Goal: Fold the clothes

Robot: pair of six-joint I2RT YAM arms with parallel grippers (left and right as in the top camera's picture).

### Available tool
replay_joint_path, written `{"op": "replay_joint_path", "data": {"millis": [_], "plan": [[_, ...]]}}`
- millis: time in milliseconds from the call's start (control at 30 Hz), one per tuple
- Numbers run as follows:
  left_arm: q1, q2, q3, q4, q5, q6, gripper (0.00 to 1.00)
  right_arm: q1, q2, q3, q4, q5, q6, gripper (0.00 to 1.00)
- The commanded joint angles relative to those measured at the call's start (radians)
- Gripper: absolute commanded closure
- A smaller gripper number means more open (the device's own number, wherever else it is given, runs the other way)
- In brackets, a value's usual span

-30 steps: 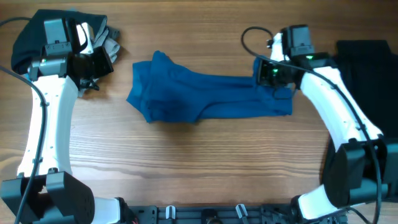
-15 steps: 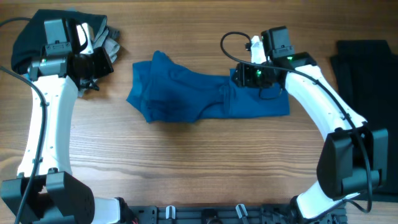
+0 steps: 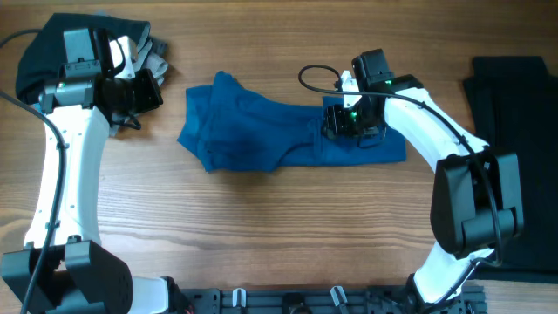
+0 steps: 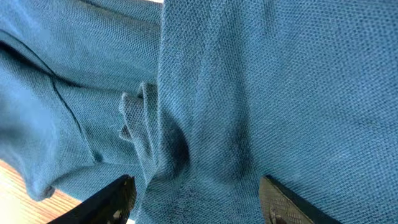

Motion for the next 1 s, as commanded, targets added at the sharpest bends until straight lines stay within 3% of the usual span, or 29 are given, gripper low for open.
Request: {"op": "replay_joint_path", "data": {"millis": [0,33,67,100,167,300,333,400,567,667,733,800,867,900,967], "plan": [[0.000,0.004,0.006,-0.002,0.018,-0.002,0.82,0.009,-0.021,-0.001,-0.015,-0.027,-0.039,0.55],[0.000,0.004,0.006,-0.005,0.018,-0.003,0.79,0.018,-0.015,-0.001,-0.022,-0.026,-0.040,0.73],[0.000,0.004,0.006,-0.012,0.021,-0.002,0.75,0.025,-0.008,-0.001,-0.022,-0.025,-0.039,0.84],[0.000,0.007,-0.003,-0.017,0.029,-0.003,0.62,0.031,0.001,-0.001,-0.018,-0.021,-0.039,0.89],[0.000,0.020,-0.055,-0.011,0.060,-0.002,0.42,0.037,0.012,-0.001,-0.002,-0.019,-0.014,0.89],[-0.002,0.101,-0.200,0.100,0.174,0.031,0.05,0.035,0.012,-0.001,0.023,-0.019,0.024,0.65],[-0.002,0.141,-0.233,0.148,0.216,0.032,0.00,0.034,0.012,-0.001,0.023,-0.019,0.025,0.62],[-0.006,0.232,-0.249,0.212,0.319,0.059,0.00,0.034,0.012,-0.001,0.019,-0.019,0.024,0.61],[-0.068,0.417,-0.249,0.320,0.408,0.061,0.00,0.034,0.012,-0.001,0.020,-0.019,0.024,0.61],[-0.129,0.476,-0.249,0.356,0.404,0.061,0.07,0.034,0.012,-0.001,0.020,-0.019,0.024,0.61],[-0.176,0.503,-0.249,0.374,0.335,0.041,0.23,0.034,0.012,-0.001,0.020,-0.019,0.024,0.60],[-0.196,0.508,-0.249,0.375,0.281,0.014,0.44,0.034,0.012,-0.001,0.017,-0.019,0.024,0.61],[-0.197,0.504,-0.248,0.362,0.240,-0.011,0.85,0.034,0.011,-0.001,0.013,-0.019,0.023,0.65],[-0.188,0.498,-0.248,0.353,0.240,-0.011,0.94,0.034,0.010,-0.001,0.013,-0.019,0.015,0.65],[-0.158,0.469,-0.232,0.298,0.223,-0.010,0.96,0.024,-0.011,0.008,0.005,-0.019,-0.037,0.61]]}}
